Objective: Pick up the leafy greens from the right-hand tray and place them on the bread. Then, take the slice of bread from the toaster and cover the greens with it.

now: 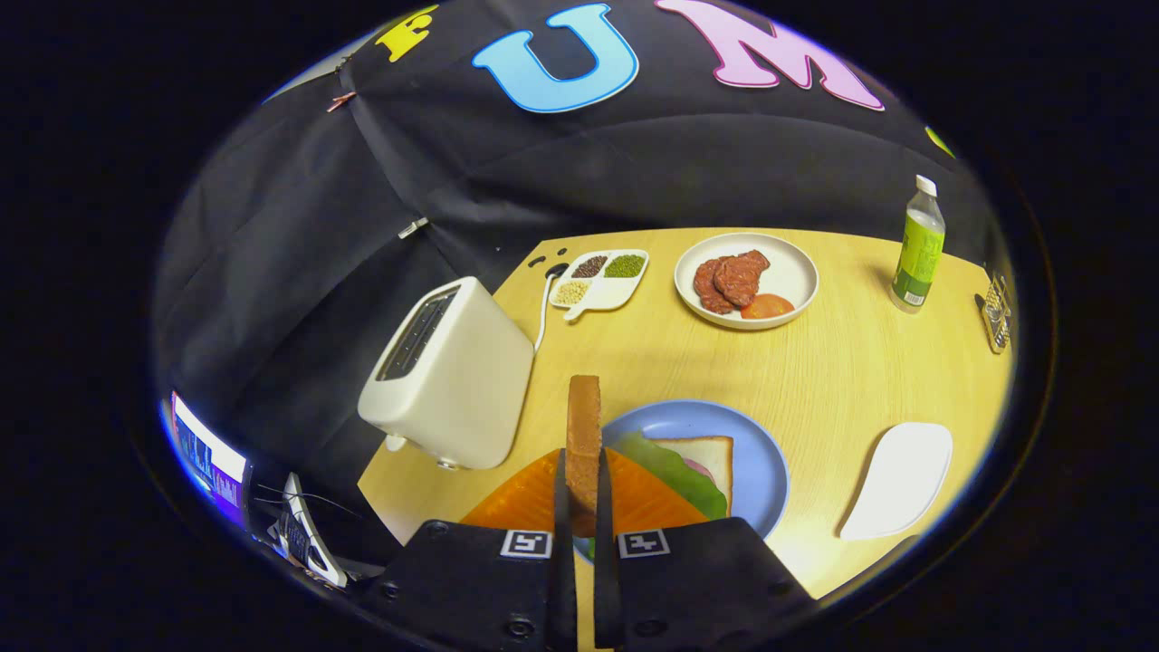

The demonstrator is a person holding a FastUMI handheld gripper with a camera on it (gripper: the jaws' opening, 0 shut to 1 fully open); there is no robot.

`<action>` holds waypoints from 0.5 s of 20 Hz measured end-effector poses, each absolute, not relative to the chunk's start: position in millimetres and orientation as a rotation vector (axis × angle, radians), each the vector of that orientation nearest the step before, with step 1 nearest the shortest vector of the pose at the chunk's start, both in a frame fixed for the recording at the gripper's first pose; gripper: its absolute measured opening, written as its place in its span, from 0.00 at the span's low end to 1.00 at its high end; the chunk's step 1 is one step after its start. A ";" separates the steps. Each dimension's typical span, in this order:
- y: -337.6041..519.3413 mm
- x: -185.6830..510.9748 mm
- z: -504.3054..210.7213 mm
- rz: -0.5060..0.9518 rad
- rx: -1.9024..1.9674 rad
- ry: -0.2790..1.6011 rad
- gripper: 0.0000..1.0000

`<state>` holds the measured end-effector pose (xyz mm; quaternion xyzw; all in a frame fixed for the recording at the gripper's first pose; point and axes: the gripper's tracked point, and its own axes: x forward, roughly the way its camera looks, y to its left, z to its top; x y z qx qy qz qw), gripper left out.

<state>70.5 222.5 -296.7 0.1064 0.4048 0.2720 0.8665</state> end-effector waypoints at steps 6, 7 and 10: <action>196.2 69.2 -325.1 0.538 0.257 0.890 0.12; 187.1 70.1 -328.2 0.521 0.247 0.896 0.12; 174.4 70.1 -337.3 0.485 0.264 0.931 0.17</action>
